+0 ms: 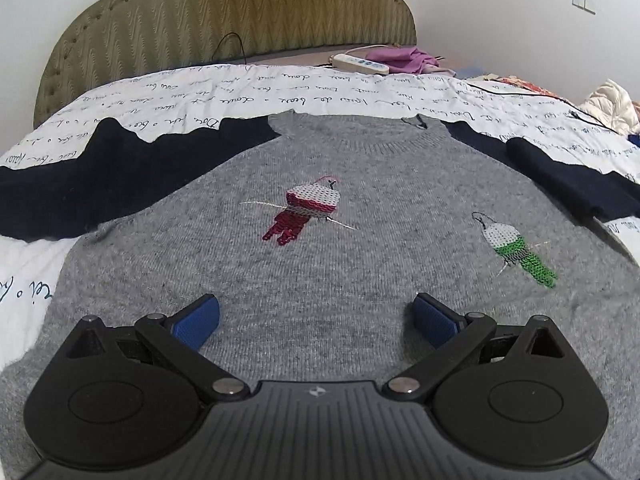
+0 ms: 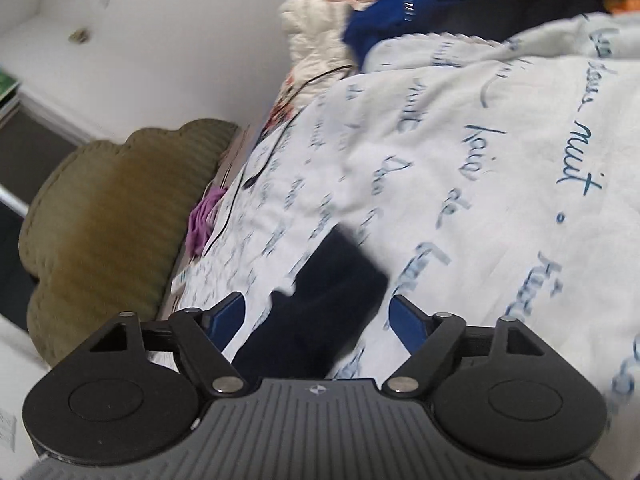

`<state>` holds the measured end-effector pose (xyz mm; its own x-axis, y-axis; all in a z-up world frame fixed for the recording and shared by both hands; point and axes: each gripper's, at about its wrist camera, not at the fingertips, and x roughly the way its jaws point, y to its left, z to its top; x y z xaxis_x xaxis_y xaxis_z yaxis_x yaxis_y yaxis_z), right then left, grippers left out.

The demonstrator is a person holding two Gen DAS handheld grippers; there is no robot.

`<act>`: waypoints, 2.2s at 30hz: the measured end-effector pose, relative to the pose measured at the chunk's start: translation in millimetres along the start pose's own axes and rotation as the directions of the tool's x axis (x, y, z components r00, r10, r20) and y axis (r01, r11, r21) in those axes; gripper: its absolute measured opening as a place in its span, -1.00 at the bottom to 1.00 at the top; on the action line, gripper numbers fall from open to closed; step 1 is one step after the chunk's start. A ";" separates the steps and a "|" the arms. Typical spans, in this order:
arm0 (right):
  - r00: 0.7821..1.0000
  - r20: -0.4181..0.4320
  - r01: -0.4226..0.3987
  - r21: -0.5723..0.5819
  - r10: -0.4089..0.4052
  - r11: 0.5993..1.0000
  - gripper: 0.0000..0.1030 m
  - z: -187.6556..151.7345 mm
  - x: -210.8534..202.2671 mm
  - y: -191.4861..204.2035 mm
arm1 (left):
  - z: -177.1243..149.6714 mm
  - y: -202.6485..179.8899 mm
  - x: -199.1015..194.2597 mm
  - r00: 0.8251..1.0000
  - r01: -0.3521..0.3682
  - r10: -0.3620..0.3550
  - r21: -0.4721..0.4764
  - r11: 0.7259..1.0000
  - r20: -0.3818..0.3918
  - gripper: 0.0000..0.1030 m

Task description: Fold small clothes

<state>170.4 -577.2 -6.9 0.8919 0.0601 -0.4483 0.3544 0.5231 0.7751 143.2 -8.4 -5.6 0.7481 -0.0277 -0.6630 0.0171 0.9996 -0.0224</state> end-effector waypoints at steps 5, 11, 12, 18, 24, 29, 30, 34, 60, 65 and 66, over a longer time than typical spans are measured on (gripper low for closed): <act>1.000 -0.004 0.009 -0.018 -0.009 1.000 0.25 -1.1 24.5 -1.9 | 0.5 -2.0 1.0 1.000 -0.006 0.006 0.007 1.000 0.002 1.00; 0.998 0.035 0.049 -0.064 -0.046 0.997 -0.74 -3.5 39.9 -1.7 | 1.2 -1.7 2.0 1.000 -0.003 0.003 0.004 1.000 0.004 1.00; 0.998 0.043 0.052 -0.071 -0.049 0.996 -0.74 -4.1 39.9 -1.7 | 1.3 -0.8 1.5 1.000 0.001 -0.001 0.000 1.000 0.006 1.00; 0.994 0.108 0.012 -0.259 0.016 0.966 -0.75 -18.4 20.6 53.9 | 18.7 30.0 -25.7 0.977 0.205 -0.187 -0.219 0.954 0.098 1.00; 0.963 -0.091 -0.260 -0.565 0.254 0.783 -0.75 -113.6 -0.8 175.0 | 50.7 62.0 -7.6 0.844 0.519 -0.501 -0.527 0.673 0.191 1.00; 0.894 -0.341 -0.445 -0.609 0.289 0.657 -0.75 -225.0 20.7 225.6 | 54.0 61.3 30.1 0.774 0.558 -0.604 -0.654 0.511 0.188 1.00; 0.886 -0.377 -0.457 -0.611 0.270 0.646 -0.66 -245.2 25.4 228.3 | 52.6 60.1 37.4 0.760 0.554 -0.625 -0.682 0.478 0.179 1.00; 0.854 -0.481 -0.485 -0.603 0.196 0.633 -0.15 -292.0 30.6 226.4 | 41.5 53.5 63.7 0.735 0.512 -0.668 -0.742 0.432 0.118 1.00; 0.851 -0.451 -0.441 -0.342 0.267 0.830 0.32 -262.7 1.1 116.0 | 88.0 13.1 45.0 0.909 0.366 -0.413 -0.377 0.851 -0.051 -0.83; 0.857 -0.434 -0.437 -0.322 0.279 0.840 0.37 -235.3 -4.7 129.6 | 112.1 53.4 15.9 0.927 0.357 -0.373 -0.371 0.857 0.029 -0.84; 0.864 -0.409 -0.438 -0.321 0.294 0.840 0.44 -224.3 -5.3 132.8 | 114.2 65.3 11.1 0.930 0.354 -0.366 -0.381 0.854 0.045 -0.84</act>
<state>149.7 -317.4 -1.4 0.7600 0.5531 -0.3413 -0.1827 0.6858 0.7045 228.4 57.1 71.0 0.7193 -0.3908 -0.5743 0.0270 0.8418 -0.5390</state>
